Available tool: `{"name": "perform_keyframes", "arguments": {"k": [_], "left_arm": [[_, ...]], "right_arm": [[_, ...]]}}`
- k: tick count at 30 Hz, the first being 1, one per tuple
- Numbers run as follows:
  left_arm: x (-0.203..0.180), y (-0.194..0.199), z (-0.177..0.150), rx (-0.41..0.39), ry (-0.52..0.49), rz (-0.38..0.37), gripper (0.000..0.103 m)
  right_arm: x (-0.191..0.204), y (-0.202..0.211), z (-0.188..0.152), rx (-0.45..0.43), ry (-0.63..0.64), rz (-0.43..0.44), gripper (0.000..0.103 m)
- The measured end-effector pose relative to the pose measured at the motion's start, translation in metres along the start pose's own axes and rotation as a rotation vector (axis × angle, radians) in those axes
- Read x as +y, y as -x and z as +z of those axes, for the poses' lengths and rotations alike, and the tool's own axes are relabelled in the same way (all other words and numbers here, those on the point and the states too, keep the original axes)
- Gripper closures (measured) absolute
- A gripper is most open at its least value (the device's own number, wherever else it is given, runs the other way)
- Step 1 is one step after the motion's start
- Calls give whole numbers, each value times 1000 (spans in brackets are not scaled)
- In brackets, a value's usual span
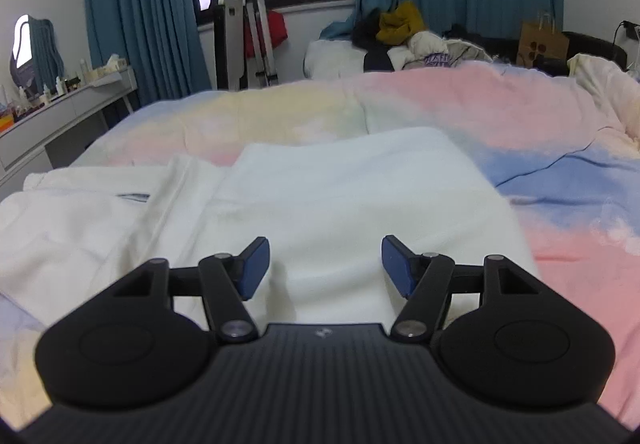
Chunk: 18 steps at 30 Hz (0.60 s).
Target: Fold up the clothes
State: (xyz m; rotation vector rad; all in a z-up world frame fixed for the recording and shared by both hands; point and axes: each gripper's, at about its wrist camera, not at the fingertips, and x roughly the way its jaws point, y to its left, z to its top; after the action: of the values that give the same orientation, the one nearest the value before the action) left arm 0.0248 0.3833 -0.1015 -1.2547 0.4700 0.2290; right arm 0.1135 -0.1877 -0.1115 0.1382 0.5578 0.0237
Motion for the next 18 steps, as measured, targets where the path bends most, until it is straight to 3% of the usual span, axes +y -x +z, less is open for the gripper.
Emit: {"name": "perform_keyframes", "arguments": {"k": [1, 2, 3, 6, 8, 12, 15, 18], "left_arm": [[2, -1, 2, -4, 4, 0, 26], [3, -2, 3, -9, 2, 4, 34], [0, -4, 5, -11, -13, 2, 47], [-17, -7, 17, -14, -86, -38, 73], [-38, -1, 17, -26, -197, -52, 77], [-110, 24, -16, -96, -540, -73, 81], [-166, 45, -63, -150, -740, -122, 81], [-220, 53, -123, -187, -914, -156, 81]], "right_arm": [[0, -8, -4, 51, -8, 5, 38], [-1, -18, -8, 106, -12, 8, 37], [-2, -24, -13, 124, -5, 7, 37], [-1, -29, -22, 127, 5, 7, 36], [-1, -28, -21, 130, -3, 10, 36], [-4, -27, -16, 144, -13, 11, 37], [-7, -18, -4, 168, -27, -29, 38], [-21, 2, 10, 124, -62, -36, 38]]}}
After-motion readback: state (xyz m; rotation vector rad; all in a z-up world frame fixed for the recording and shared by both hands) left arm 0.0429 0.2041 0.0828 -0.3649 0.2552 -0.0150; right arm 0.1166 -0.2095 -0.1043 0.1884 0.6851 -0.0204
